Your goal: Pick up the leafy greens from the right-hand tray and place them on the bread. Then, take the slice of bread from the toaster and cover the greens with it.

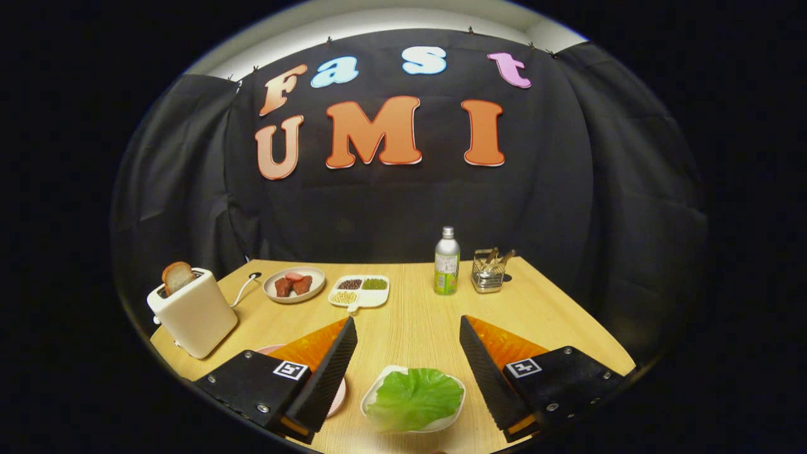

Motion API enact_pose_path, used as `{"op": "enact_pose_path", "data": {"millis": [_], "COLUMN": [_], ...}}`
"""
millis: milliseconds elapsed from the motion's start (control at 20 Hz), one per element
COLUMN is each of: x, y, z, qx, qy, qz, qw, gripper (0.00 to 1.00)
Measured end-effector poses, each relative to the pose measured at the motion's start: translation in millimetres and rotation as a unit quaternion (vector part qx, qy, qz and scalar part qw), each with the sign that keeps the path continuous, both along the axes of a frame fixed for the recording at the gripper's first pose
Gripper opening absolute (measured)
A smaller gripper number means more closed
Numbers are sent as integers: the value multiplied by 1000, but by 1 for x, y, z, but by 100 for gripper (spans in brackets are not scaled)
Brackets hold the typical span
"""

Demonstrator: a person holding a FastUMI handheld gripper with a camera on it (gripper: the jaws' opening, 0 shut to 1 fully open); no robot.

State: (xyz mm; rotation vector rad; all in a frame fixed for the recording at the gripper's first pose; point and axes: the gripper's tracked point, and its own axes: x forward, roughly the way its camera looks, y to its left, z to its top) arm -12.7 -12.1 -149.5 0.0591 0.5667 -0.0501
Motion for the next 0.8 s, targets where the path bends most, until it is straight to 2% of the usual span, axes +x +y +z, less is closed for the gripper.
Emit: {"op": "enact_pose_path", "data": {"millis": [200,450,800], "x": [-5,-12,-28], "y": [12,9,10], "z": [-34,-74,-118], "qx": [35,21,34], "qy": [55,112,189], "qz": [0,-7,-15], "qw": [998,993,981], "gripper": [98,98,98]}}
